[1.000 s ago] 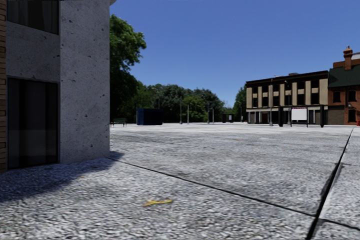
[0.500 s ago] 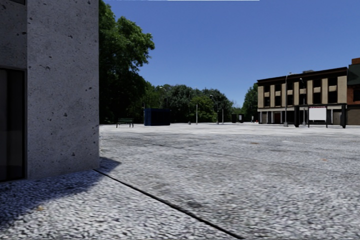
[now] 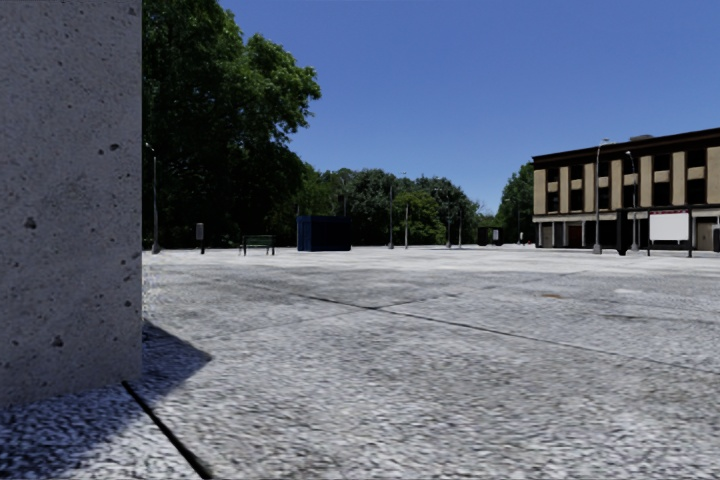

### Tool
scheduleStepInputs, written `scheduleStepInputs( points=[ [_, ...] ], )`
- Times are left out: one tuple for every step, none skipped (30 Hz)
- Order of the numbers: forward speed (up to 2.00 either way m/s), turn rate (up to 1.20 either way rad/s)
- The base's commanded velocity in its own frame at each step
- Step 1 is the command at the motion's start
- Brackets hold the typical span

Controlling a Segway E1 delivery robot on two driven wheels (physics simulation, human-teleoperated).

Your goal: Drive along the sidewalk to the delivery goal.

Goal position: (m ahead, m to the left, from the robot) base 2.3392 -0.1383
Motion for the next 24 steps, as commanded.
scheduleStepInputs(
  points=[
    [2.0,0.0],
    [2.0,0.0],
    [2.0,0.0],
    [2.0,0.0],
    [2.0,0.0],
    [2.0,0.0],
    [2.0,0.0],
    [2.0,0.0],
    [2.0,0.0],
    [2.0,0.0],
    [2.0,0.0],
    [2.0,0.0],
    [2.0,0.0],
    [2.0,0.0],
    [2.0,0.0],
    [1.58,0.0],
    [1.22,0.0],
    [1.22,0.0],
    [1.03,0.0],
    [0.95,0.0],
    [0.95,0.0],
    [0.88,0.0],
    [0.84,0.0],
    [0.78,0.0]
  ],
)
